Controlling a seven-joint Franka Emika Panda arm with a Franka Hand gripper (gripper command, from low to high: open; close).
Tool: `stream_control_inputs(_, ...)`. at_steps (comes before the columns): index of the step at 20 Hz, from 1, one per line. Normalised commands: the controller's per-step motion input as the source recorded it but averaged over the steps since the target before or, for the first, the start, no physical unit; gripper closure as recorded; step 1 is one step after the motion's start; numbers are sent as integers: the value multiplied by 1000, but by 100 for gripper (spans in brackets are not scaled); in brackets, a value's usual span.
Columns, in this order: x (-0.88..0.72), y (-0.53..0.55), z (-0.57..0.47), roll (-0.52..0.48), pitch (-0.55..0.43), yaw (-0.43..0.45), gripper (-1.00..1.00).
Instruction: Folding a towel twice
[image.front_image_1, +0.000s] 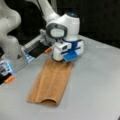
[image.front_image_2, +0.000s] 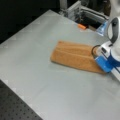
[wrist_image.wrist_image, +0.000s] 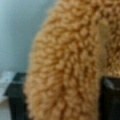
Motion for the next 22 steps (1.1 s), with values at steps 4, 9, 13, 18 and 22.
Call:
stream_control_inputs(4,-67,-25,-77,-68,-93,70,100)
stream_control_inputs(9,-20,-136,172,-62,28,185,100)
stream_control_inputs(13,36,-223,382,-26,165,238,100)
stream_control_inputs(18,103,-277,462,57,207,187,100)
stream_control_inputs(22,170,-302,405,126,234,189,100)
